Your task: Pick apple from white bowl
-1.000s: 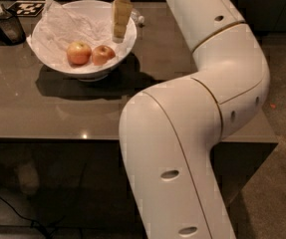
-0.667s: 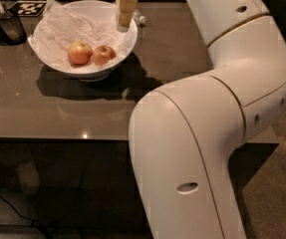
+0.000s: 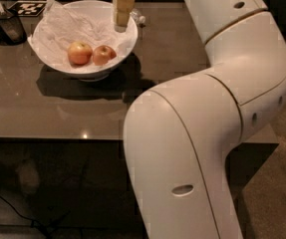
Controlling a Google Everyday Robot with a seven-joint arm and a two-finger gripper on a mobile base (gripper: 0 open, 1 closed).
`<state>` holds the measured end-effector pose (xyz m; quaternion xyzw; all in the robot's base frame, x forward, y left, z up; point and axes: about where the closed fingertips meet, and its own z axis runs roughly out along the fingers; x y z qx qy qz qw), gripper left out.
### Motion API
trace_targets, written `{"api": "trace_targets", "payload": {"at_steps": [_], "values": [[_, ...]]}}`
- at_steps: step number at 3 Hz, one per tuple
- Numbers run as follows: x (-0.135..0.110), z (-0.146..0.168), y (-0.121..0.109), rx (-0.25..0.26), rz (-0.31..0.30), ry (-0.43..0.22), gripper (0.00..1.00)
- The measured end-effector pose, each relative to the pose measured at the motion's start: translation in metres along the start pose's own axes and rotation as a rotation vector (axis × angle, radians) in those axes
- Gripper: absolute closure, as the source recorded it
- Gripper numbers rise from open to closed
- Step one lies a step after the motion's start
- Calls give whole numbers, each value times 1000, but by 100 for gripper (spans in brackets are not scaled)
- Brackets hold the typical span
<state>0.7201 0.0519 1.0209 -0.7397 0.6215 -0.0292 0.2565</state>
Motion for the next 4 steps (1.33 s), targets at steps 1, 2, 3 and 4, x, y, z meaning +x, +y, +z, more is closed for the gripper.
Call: {"api": "trace_targets", "payload": {"at_steps": [1, 2, 3, 4], "values": [[-12, 17, 3, -35, -33, 14, 2], [-18, 35, 3, -63, -45, 30, 2], [-19, 50, 2, -80, -46, 40, 3], [-16, 64, 2, -94, -37, 42, 9]]}}
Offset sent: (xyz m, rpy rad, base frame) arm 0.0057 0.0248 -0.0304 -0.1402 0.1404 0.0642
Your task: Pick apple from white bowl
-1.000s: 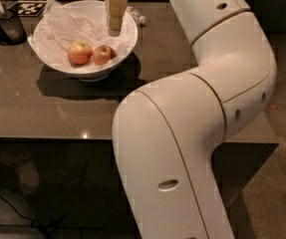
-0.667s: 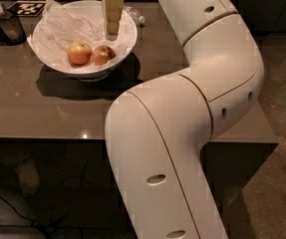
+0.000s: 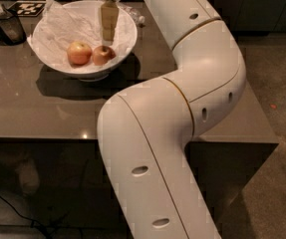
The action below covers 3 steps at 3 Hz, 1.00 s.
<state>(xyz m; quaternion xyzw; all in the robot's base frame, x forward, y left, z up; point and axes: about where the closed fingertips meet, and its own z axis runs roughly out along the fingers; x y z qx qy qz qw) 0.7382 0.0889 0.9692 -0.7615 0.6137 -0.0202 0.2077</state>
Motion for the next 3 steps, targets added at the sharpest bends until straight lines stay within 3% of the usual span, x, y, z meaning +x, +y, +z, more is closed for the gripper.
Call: {"api": "trace_targets", "payload": {"at_steps": [3], "values": [[8, 31, 0, -42, 24, -28, 9]]}}
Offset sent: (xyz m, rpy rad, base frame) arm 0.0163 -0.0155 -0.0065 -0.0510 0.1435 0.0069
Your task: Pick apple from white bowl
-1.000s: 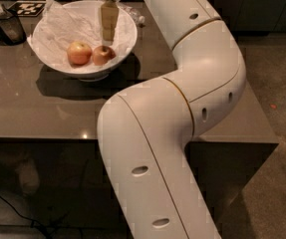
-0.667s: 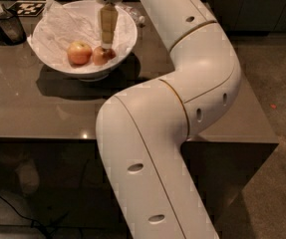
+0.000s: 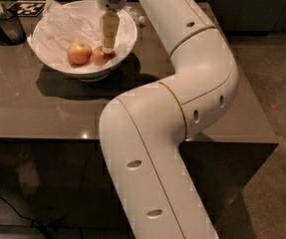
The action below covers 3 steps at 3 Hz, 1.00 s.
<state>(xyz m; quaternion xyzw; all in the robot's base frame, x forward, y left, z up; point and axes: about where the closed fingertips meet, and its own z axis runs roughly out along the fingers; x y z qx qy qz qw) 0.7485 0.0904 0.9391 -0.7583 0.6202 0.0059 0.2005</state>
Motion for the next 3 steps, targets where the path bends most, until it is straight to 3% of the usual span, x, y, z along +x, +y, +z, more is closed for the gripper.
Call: {"api": "trace_targets", "payload": {"at_steps": [1, 2, 3], "values": [[5, 0, -2, 8, -4, -32, 6], [6, -47, -9, 104, -41, -64, 7], [5, -61, -8, 124, -55, -79, 7]]}}
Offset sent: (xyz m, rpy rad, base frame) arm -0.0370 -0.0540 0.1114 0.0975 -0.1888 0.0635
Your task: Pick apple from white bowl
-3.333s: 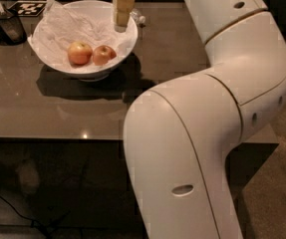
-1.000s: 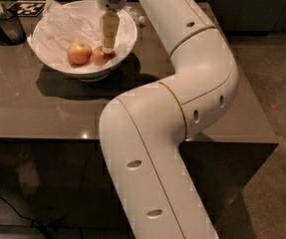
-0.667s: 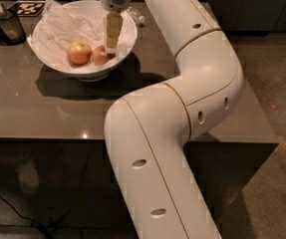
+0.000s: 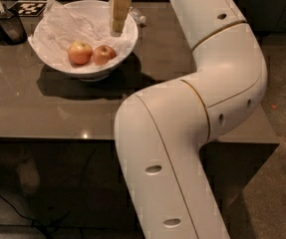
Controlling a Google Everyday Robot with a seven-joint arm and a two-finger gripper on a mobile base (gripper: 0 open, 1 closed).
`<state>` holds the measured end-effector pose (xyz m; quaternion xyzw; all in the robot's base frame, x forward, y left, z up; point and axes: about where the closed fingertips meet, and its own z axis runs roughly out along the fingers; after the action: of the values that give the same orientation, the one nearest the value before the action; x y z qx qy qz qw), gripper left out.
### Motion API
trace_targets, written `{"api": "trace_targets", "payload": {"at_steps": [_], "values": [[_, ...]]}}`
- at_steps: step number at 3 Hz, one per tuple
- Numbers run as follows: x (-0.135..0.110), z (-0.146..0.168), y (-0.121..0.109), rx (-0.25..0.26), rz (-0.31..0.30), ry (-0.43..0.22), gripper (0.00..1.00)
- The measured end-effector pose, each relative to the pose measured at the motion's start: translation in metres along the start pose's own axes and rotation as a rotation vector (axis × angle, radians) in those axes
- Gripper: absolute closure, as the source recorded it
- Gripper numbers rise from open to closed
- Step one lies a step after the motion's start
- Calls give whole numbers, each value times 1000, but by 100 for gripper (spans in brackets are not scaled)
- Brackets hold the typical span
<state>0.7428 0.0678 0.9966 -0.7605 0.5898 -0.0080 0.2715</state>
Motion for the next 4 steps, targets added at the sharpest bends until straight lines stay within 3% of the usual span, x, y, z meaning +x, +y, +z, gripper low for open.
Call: {"api": "trace_targets", "payload": {"at_steps": [4], "values": [[-5, 59, 15, -121, -6, 18, 12]]}}
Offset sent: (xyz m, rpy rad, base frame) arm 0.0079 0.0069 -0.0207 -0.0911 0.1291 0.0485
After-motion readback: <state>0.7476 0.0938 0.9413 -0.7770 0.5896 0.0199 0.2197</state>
